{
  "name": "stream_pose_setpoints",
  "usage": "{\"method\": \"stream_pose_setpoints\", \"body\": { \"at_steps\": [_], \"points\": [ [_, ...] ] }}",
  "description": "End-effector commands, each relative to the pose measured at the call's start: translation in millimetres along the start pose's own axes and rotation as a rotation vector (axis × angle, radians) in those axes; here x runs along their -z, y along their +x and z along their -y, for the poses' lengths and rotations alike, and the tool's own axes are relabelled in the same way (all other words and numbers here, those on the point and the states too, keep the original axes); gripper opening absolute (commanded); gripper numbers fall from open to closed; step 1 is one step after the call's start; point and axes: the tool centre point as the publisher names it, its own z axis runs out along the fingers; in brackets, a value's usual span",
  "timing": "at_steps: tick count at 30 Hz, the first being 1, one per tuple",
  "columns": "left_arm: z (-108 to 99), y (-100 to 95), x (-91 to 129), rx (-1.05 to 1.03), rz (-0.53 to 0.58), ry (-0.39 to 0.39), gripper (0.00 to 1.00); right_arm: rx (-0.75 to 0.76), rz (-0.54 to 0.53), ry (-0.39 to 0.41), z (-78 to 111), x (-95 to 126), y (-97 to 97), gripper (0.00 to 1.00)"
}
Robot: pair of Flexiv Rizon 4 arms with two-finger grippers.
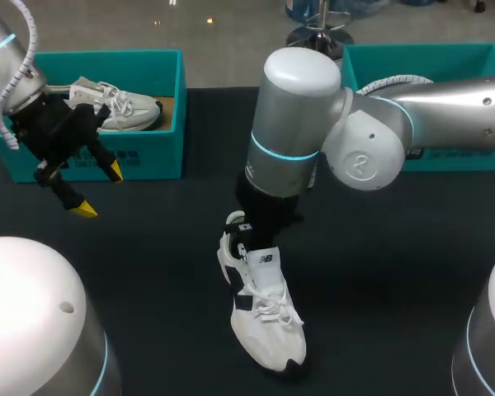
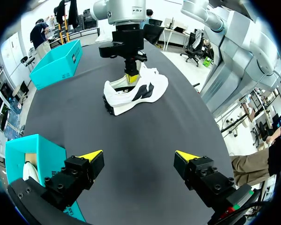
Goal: Take the shoe out of the shoebox, open the shoe tongue, remove and reinsert the insole, then place the shoe into the shoebox
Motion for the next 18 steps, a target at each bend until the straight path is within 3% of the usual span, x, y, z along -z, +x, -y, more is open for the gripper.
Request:
{"method": "stream_pose_setpoints", "body": {
  "at_steps": [1, 2, 3, 10, 13, 14, 15, 18],
  "points": [
    [-0.2, 0.6, 0.3, 0.0, 0.0, -0.003, 1.0, 0.002, -0.006, 0.012, -3.3, -9.7, 4.3, 0.0],
    [-0.2, 0.6, 0.3, 0.0, 0.0, -0.003, 1.0, 0.002, -0.007, 0.014, -3.3, -9.7, 4.5, 0.0],
    [-0.2, 0.6, 0.3, 0.0, 0.0, -0.003, 1.0, 0.004, -0.007, 0.018, -3.1, -9.6, 4.7, 0.17],
    [-0.2, 0.6, 0.3, 0.0, 0.0, -0.003, 1.0, 0.008, -0.01, 0.035, 1.1, -9.5, 7.1, 0.47],
    [-0.2, 0.6, 0.3, 0.0, 0.0, -0.003, 1.0, 0.014, -0.008, 0.044, 1.5, -9.0, 7.6, 0.84],
    [-0.2, 0.6, 0.3, 0.0, 0.0, -0.003, 1.0, 0.016, -0.008, 0.045, 1.5, -8.9, 7.8, 0.87],
    [-0.2, 0.6, 0.3, 0.0, 0.0, -0.003, 1.0, 0.022, -0.008, 0.05, 1.3, -8.9, 8.3, 0.98],
    [-0.2, 0.6, 0.3, 0.0, 0.0, -0.003, 1.0, 0.03, -0.014, 0.056, 0.5, -11.2, 10.7, 1.0]
  ]
}}
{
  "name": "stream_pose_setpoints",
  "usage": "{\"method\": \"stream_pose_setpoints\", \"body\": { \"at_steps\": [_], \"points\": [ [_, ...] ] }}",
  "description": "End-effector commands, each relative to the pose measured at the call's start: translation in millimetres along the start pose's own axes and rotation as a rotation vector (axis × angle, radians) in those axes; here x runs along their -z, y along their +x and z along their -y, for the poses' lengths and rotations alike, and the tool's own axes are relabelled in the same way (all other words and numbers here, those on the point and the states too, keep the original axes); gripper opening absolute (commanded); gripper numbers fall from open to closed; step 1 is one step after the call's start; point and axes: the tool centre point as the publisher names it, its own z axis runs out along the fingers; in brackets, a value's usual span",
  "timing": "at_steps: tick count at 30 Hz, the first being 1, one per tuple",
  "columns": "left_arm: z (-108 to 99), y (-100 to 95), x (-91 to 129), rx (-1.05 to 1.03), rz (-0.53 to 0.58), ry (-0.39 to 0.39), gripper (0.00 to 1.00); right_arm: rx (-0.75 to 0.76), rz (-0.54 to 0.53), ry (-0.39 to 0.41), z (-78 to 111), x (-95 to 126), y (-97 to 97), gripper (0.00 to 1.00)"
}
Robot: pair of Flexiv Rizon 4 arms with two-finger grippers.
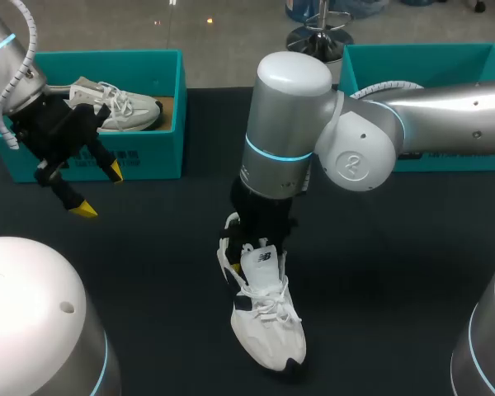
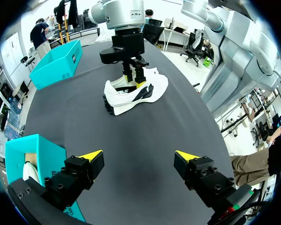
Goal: Take the shoe out of the shoebox, open the shoe tongue, remove and reinsert the insole, then place the shoe into the shoebox
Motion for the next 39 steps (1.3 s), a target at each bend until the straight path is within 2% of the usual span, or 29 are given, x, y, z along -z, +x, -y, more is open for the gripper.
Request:
{"method": "stream_pose_setpoints", "body": {
  "at_steps": [1, 11, 15, 25, 30, 31, 32, 33, 35, 39],
  "points": [
    [0, 0.6, 0, 0.0, 0.0, -0.003, 1.0, 0.008, -0.003, 0.011, -3.8, -5, 5.1, 1.0],
    [0, 0.6, 0, 0.0, 0.0, -0.003, 1.0, 0.025, -0.008, 0.014, -6.9, -8, 11.2, 1.0],
    [0, 0.6, 0, 0.0, 0.0, -0.003, 1.0, 0.029, 0.009, -0.001, -8.8, -2, 10.9, 1.0],
    [0, 0.6, 0, 0.0, 0.0, -0.003, 1.0, 0.012, 0.098, -0.102, -18.4, 47, -1.9, 1.0],
    [0, 0.6, 0, 0.0, 0.0, -0.003, 1.0, -0.019, 0.114, -0.16, -9.1, 79, -8.0, 1.0],
    [0, 0.6, 0, 0.0, 0.0, -0.003, 1.0, -0.023, 0.115, -0.171, -5.0, 84, -8.4, 0.72],
    [0, 0.6, 0, 0.0, 0.0, -0.003, 1.0, -0.024, 0.109, -0.182, -0.7, 87, -8.7, 0.17],
    [0, 0.6, 0, 0.0, 0.0, -0.003, 1.0, -0.023, 0.1, -0.176, 3.2, 89, -8.1, 0.0],
    [0, 0.6, 0, 0.0, 0.0, -0.003, 1.0, -0.022, 0.092, -0.167, 11.4, 91, -4.3, 0.0],
    [0, 0.6, 0, 0.0, 0.0, -0.003, 1.0, -0.014, 0.059, -0.11, 23.7, 80, 2.2, 0.0]
  ]
}}
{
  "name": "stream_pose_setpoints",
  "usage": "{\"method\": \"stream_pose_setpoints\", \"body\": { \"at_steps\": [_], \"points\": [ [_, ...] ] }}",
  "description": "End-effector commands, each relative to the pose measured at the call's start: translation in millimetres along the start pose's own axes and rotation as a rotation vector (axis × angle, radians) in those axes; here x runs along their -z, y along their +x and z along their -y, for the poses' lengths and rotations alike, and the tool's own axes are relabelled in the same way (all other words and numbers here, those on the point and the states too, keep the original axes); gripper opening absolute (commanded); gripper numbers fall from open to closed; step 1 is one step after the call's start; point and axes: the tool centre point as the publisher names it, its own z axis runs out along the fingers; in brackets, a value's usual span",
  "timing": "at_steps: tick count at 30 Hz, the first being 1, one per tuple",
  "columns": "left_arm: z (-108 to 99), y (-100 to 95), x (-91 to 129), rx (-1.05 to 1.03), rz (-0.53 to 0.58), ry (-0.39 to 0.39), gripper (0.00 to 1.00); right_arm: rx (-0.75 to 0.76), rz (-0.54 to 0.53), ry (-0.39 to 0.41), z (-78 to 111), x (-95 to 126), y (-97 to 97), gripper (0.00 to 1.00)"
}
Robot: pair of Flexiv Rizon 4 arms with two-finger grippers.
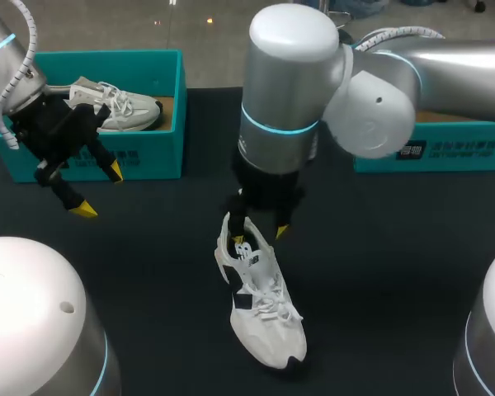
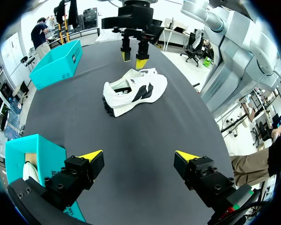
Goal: Take the shoe out of the shoebox, open the shoe tongue, remove and reinsert the insole, then place the shoe into the shoebox
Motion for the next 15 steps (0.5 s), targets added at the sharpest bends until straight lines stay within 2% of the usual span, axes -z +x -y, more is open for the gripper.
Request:
{"method": "stream_pose_setpoints", "body": {
  "at_steps": [1, 7, 15],
  "points": [
    [0, 0.6, 0, 0.0, 0.0, -0.003, 1.0, -0.008, -0.043, 0.006, 15.2, -5, -1.5, 0.0],
    [0, 0.6, 0, 0.0, 0.0, -0.003, 1.0, -0.038, -0.081, 0.015, 22.2, -23, 5.5, 0.0],
    [0, 0.6, 0, 0.0, 0.0, -0.003, 1.0, -0.034, -0.11, 0.04, 15.2, -51, 6.5, 0.0]
  ]
}}
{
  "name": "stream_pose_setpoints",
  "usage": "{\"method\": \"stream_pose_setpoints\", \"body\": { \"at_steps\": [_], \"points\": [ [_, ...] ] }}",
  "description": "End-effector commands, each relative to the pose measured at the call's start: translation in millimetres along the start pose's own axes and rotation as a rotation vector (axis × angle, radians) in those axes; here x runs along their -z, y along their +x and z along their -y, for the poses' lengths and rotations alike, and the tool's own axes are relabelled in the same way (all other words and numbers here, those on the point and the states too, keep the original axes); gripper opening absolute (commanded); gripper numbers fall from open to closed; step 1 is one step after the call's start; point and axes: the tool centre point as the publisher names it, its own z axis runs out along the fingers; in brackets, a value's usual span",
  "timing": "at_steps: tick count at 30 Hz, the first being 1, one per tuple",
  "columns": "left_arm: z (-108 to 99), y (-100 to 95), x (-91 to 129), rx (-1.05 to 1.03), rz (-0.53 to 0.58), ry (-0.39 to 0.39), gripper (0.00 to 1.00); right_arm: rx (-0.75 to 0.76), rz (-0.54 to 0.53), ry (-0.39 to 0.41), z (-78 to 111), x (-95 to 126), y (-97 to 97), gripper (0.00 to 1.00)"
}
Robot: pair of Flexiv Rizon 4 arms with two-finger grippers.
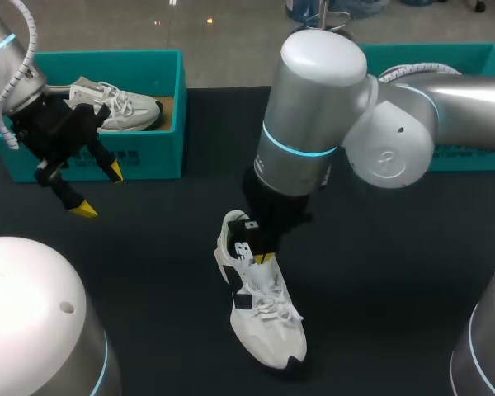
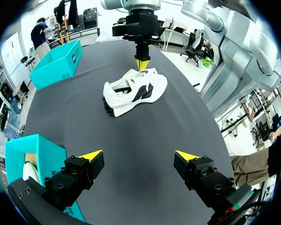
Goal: Take the shoe out of the shoebox, open the shoe tongue, remove and reinsert the insole, then place the shoe into the shoebox
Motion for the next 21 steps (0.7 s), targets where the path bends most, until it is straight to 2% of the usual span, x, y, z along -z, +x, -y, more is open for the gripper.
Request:
{"method": "stream_pose_setpoints", "body": {
  "at_steps": [1, 8, 12, 18, 21],
  "points": [
    [0, 0.6, 0, 0.0, 0.0, -0.003, 1.0, 0.006, -0.022, 0.018, -9.8, -25, 2.2, 0.0],
    [0, 0.6, 0, 0.0, 0.0, -0.003, 1.0, 0.028, -0.041, 0.049, -18.5, -51, 6.4, 0.0],
    [0, 0.6, 0, 0.0, 0.0, -0.003, 1.0, 0.034, -0.047, 0.053, -20.8, -56, 6.0, 0.0],
    [0, 0.6, 0, 0.0, 0.0, -0.003, 1.0, 0.051, -0.043, 0.009, -28.6, -32, 4.5, 0.0],
    [0, 0.6, 0, 0.0, 0.0, -0.003, 1.0, 0.128, -0.062, -0.01, -37.8, -17, 2.7, 0.0]
  ]
}}
